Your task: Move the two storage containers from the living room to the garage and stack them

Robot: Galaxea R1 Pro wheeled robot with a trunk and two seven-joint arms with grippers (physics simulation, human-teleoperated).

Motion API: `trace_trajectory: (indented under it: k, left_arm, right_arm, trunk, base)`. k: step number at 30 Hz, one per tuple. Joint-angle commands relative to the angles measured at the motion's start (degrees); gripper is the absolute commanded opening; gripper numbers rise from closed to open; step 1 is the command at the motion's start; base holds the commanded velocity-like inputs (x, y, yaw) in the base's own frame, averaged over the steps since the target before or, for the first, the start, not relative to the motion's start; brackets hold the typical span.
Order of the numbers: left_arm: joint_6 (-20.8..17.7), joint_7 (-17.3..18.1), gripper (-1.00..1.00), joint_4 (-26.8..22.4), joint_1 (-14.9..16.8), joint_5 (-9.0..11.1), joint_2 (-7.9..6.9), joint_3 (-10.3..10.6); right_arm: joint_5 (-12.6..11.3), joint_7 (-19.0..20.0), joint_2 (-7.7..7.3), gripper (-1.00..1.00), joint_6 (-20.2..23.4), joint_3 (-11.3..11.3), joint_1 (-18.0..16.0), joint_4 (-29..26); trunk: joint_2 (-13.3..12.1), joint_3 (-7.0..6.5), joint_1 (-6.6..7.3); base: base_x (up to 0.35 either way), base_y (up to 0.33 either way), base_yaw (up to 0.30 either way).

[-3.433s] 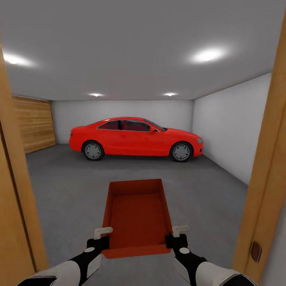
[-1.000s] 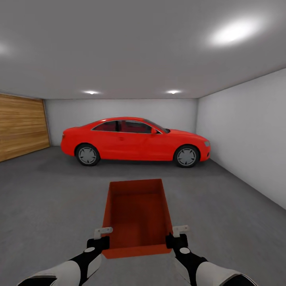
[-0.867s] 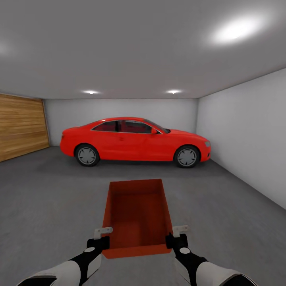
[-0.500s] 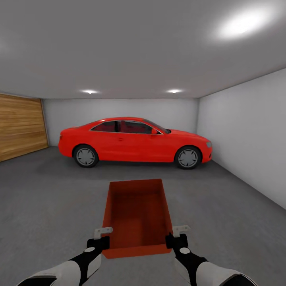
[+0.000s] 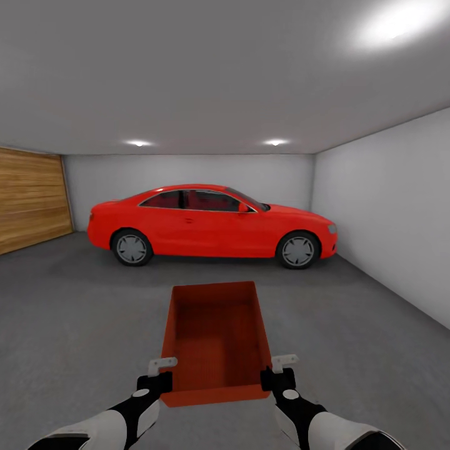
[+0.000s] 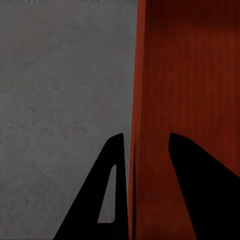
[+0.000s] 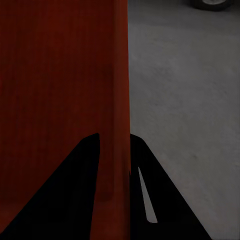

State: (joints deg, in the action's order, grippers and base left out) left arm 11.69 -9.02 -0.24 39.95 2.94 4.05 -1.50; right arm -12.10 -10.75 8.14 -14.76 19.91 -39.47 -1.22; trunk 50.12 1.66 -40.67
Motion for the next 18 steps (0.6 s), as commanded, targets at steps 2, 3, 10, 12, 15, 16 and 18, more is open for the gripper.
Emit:
trace_trajectory:
  k: [2, 3, 10, 12, 15, 16, 18]
  left_arm:
    - [0.39, 0.06, -1.0, -0.02, 0.04, 1.02, -0.01, -0.47]
    - [0.37, 0.06, -1.0, -0.02, 0.04, 1.02, -0.01, -0.49]
    - [0.36, 0.06, -1.0, -0.02, 0.04, 1.02, -0.01, -0.48]
    - [0.42, 0.06, -1.0, -0.02, 0.04, 1.02, -0.01, -0.46]
    - [0.43, 0.06, -1.0, -0.02, 0.04, 1.02, -0.01, -0.47]
    - [0.43, 0.06, -1.0, -0.02, 0.04, 1.02, -0.01, -0.46]
    - [0.44, 0.06, -1.0, -0.02, 0.04, 1.02, -0.01, -0.49]
  right_arm:
    - [0.06, 0.56, 0.46, -1.0, 0.0, -2.94, -0.08, -0.01]
    - [0.06, 0.56, 0.45, -1.0, 0.0, -2.94, -0.08, -0.01]
    - [0.06, 0.56, 0.41, -1.0, 0.0, -2.95, -0.08, -0.01]
    - [0.06, 0.56, 0.4, -1.0, 0.0, -2.95, -0.08, -0.01]
    - [0.06, 0.56, 0.4, -1.0, 0.0, -2.95, -0.08, -0.01]
    - [0.06, 0.56, 0.43, -1.0, 0.0, -2.95, -0.08, -0.01]
    - [0.06, 0.56, 0.42, -1.0, 0.0, -2.95, -0.08, -0.01]
  trunk:
    - [0.07, 0.09, -0.05]
    - [0.07, 0.09, -0.05]
    - [0.07, 0.09, -0.05]
    - [0.07, 0.09, -0.05]
    - [0.07, 0.09, -0.05]
    - [0.07, 0.09, -0.05]
    - [0.07, 0.09, -0.05]
  base:
    - [0.321, 0.0, 0.0]
    - [0.321, 0.0, 0.0]
    - [0.322, 0.0, 0.0]
    - [0.322, 0.0, 0.0]
    - [0.322, 0.0, 0.0]
    - [0.322, 0.0, 0.0]
    - [0.321, 0.0, 0.0]
